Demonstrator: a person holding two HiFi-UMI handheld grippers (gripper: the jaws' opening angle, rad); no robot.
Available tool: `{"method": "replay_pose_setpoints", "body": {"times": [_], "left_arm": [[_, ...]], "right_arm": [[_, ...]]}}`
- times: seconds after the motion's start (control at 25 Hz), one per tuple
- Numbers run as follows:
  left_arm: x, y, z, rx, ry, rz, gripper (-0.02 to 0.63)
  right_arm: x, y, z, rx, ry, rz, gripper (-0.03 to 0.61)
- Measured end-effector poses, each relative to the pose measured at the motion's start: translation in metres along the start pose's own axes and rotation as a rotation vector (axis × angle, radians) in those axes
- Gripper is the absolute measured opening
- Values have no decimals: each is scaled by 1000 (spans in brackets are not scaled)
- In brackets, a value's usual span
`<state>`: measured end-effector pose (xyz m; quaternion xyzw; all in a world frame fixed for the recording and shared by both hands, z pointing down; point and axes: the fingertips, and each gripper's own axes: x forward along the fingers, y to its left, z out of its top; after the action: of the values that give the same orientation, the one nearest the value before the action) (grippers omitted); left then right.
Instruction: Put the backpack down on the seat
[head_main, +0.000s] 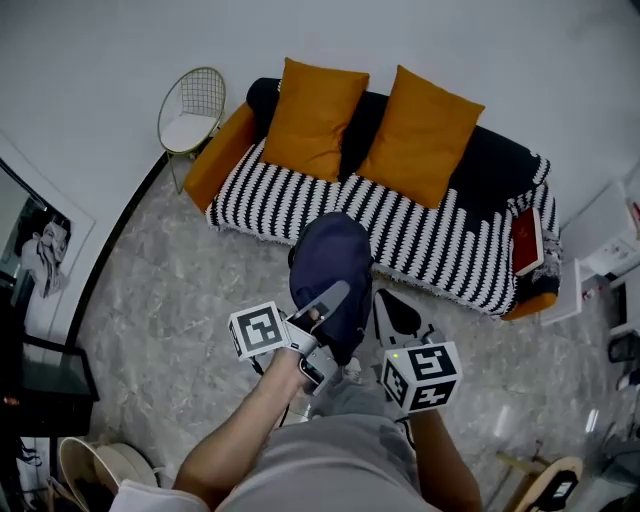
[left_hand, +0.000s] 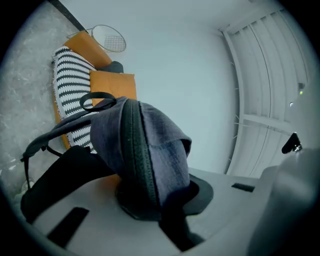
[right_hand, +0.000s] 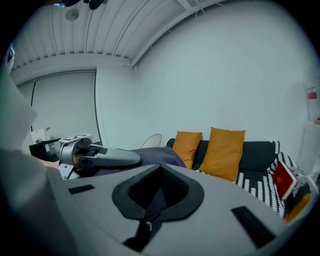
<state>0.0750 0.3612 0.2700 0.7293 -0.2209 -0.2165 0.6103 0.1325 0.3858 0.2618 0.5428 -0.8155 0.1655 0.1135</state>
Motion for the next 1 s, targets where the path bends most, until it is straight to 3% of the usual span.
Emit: {"method": "replay_pose_setpoints", "body": {"times": [0.28, 0.52, 1.0], "left_arm": [[53, 10, 32, -10, -29, 3, 46], [86, 29, 54, 14, -49, 58, 46], [134, 53, 95, 16, -92, 68, 46]], "right_arm": [[47, -41, 17, 2, 24, 43, 2], [78, -76, 26, 9, 32, 70, 2], [131, -115, 29, 11, 49, 117, 2]]}}
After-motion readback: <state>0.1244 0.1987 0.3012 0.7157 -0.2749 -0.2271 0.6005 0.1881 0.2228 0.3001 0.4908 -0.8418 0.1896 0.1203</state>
